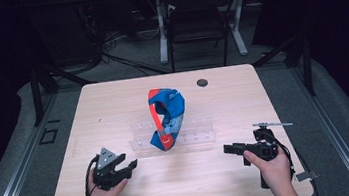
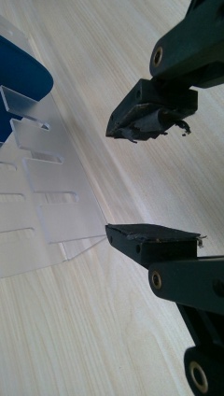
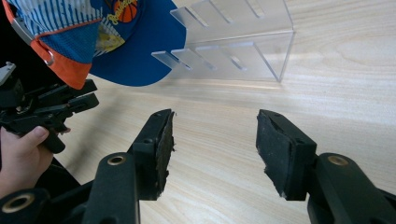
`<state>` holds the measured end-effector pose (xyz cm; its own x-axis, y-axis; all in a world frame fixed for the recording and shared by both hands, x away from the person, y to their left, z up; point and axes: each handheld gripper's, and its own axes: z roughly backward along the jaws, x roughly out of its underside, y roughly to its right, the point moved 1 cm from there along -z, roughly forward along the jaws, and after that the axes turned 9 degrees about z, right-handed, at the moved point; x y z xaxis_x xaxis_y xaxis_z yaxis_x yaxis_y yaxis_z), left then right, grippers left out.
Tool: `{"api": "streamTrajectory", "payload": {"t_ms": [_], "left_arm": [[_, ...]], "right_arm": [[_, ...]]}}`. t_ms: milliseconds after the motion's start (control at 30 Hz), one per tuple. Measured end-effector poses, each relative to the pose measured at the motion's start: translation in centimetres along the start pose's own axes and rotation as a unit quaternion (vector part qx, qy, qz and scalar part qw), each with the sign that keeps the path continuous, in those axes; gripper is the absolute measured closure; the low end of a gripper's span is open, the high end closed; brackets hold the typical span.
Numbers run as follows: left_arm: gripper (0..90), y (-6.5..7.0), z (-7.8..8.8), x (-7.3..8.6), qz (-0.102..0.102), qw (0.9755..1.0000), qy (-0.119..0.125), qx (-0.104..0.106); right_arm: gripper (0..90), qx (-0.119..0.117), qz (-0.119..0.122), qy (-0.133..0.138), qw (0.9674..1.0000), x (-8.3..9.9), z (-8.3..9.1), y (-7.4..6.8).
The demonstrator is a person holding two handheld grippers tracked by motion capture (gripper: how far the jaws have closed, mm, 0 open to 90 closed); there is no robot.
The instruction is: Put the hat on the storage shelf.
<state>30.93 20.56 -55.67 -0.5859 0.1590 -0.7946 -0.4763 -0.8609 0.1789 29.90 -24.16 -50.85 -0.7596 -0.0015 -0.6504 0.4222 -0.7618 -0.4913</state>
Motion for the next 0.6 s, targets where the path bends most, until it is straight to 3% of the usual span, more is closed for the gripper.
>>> {"api": "streamTrajectory", "payload": {"t_ms": [333, 600], "left_arm": [[46.7, 0.1, -0.2, 0.1, -0.003, 1.0, -0.003, 0.0], [47.3, 0.7, -0.4, 0.0, -0.005, 0.9999, -0.003, 0.01]], "right_arm": [[45.8, -0.001, -0.002, 0.018, 0.9998, 1.9, -0.4, 0.9], [44.9, 0.02, 0.018, 0.03, 0.9992, 3.0, -0.6, 1.2]]}}
